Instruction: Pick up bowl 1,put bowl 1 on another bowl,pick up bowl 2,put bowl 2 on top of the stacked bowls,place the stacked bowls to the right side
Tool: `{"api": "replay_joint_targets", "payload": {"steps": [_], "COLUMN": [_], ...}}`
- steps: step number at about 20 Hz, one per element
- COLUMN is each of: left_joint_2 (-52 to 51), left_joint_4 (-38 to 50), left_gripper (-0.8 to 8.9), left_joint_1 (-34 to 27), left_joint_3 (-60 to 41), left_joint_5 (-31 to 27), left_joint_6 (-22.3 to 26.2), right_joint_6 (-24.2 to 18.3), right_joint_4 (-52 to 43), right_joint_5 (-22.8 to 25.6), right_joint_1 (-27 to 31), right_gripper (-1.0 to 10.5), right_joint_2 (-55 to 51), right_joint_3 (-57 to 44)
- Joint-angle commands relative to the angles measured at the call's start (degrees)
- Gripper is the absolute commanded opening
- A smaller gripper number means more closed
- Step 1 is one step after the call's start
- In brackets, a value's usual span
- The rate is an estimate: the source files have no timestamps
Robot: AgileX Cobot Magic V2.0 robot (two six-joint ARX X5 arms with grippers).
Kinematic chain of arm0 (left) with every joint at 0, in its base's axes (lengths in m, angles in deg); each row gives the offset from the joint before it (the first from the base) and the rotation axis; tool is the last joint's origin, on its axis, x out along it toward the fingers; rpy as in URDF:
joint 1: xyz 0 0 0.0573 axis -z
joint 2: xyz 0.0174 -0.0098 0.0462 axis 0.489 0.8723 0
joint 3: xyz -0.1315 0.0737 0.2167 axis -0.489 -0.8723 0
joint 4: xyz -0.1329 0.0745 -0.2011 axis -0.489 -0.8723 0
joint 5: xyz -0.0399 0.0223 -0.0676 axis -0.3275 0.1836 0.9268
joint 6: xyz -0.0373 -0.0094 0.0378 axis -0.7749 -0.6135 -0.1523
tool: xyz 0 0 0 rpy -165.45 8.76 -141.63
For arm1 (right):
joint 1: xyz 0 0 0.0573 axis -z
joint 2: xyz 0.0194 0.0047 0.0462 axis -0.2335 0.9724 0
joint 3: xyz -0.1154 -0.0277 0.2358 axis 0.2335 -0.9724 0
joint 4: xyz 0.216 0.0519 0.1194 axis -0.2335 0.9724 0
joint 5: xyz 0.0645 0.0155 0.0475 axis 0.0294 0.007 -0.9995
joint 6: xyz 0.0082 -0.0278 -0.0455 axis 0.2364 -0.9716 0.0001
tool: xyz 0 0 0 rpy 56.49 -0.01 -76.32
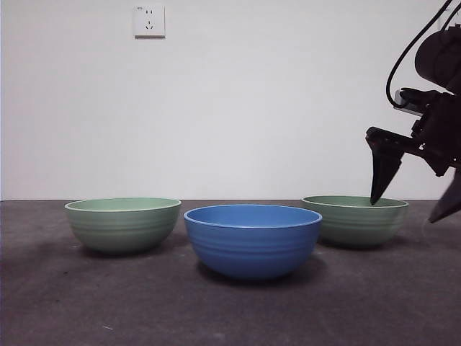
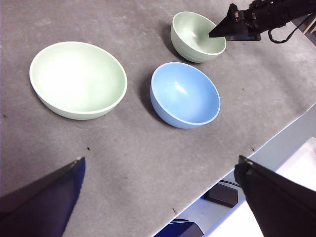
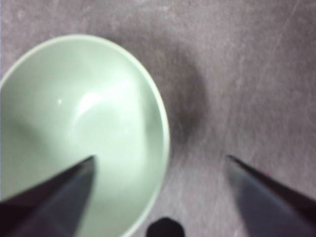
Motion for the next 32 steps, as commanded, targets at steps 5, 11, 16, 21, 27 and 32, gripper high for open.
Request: {"api": "replay_joint_targets", "payload": {"steps": [5, 11, 16, 21, 27, 32], "left_joint_2": [-0.02, -0.02, -0.02, -0.02, 0.76, 2.34], "left_joint_4": [0.57, 0.59, 0.55, 0.61, 0.74, 0.68], "left_gripper": [6.88, 6.88, 6.88, 6.88, 6.88, 6.88], "left_joint_1": [-0.09, -0.09, -0.09, -0.09, -0.09, -0.09], "left_joint_3": [0.26, 0.26, 0.26, 0.26, 0.26, 0.26], "left_joint_5": [-1.36, -1.33, -1.22, -1.25, -1.33, -1.31], "left_joint_6": [0.13, 0.15, 0.15, 0.15, 0.17, 0.17], "right_joint_6": [0.15, 0.17, 0.17, 0.15, -2.21, -2.19], "right_joint_4": [-1.46, -1.05, -1.36, -0.2, 7.67, 10.1], "right_joint_5": [0.17, 0.2, 0.35, -0.31, -0.31, 0.46], "right_joint_1": [-0.13, -0.11, -0.13, -0.35, -7.28, -17.64], "right_gripper": [0.6, 0.2, -0.2, -0.2, -0.2, -0.2], "right_joint_2": [0.61, 0.61, 0.44, -5.99, -17.11, -16.72], "right_joint_3": [0.15, 0.15, 0.15, 0.17, 0.17, 0.15]}}
